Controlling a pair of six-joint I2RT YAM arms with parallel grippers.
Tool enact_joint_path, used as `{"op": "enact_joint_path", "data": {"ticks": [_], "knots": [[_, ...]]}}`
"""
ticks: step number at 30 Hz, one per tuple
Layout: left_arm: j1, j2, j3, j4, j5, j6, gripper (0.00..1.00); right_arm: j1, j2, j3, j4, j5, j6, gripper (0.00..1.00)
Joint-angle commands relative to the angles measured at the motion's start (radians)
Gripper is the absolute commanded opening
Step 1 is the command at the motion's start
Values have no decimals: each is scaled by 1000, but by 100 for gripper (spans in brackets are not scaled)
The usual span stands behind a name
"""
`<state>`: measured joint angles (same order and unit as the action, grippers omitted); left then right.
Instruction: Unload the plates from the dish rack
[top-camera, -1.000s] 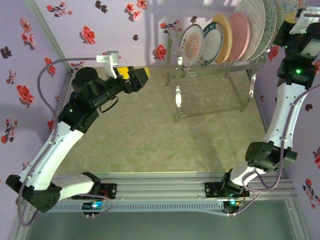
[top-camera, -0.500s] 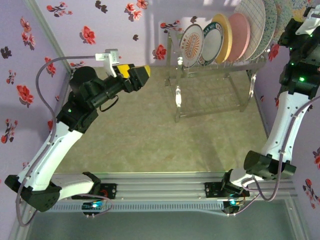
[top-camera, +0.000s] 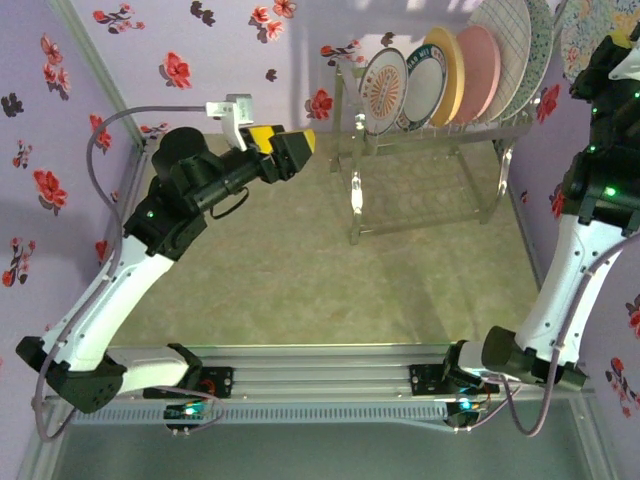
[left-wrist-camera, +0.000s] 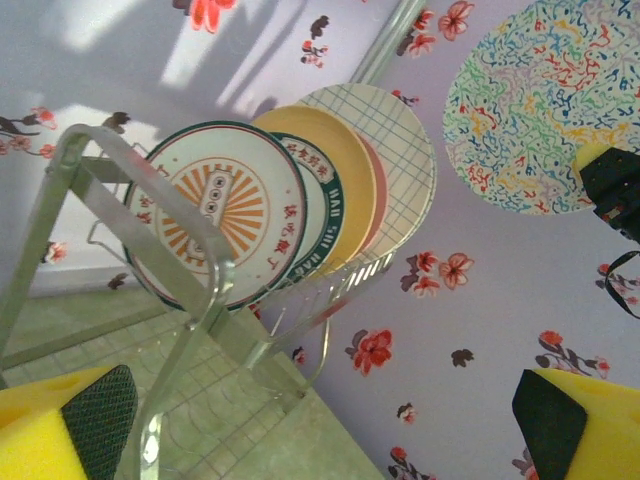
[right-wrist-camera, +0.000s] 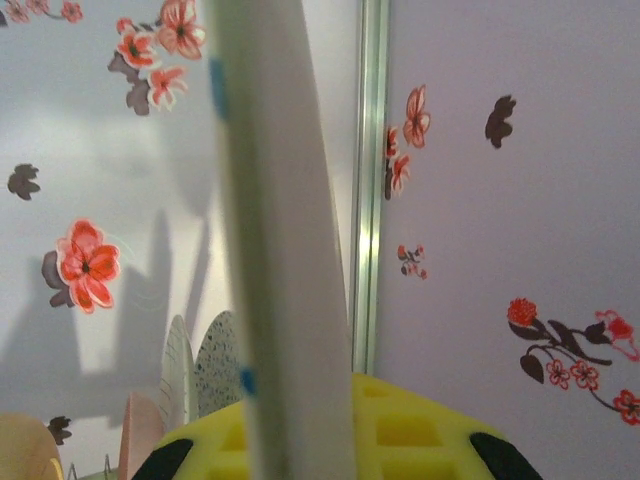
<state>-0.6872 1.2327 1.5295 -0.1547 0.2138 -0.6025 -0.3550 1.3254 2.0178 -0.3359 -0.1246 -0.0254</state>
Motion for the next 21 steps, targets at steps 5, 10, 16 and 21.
{"op": "enact_joint_path", "data": {"ticks": [5,10,16,21], "knots": [[-68,58,79,41,15,-45,100,8,-114,-43,91,18,129,0],[-102,89,102,46,15,-87,99,17,-167,-74,71,-28,233,0],[-123,145,159,45,28,-154,96,32,-212,-107,32,-119,410,0],[-126,211,228,49,61,-235,93,54,-221,-126,28,-223,572,0]]}}
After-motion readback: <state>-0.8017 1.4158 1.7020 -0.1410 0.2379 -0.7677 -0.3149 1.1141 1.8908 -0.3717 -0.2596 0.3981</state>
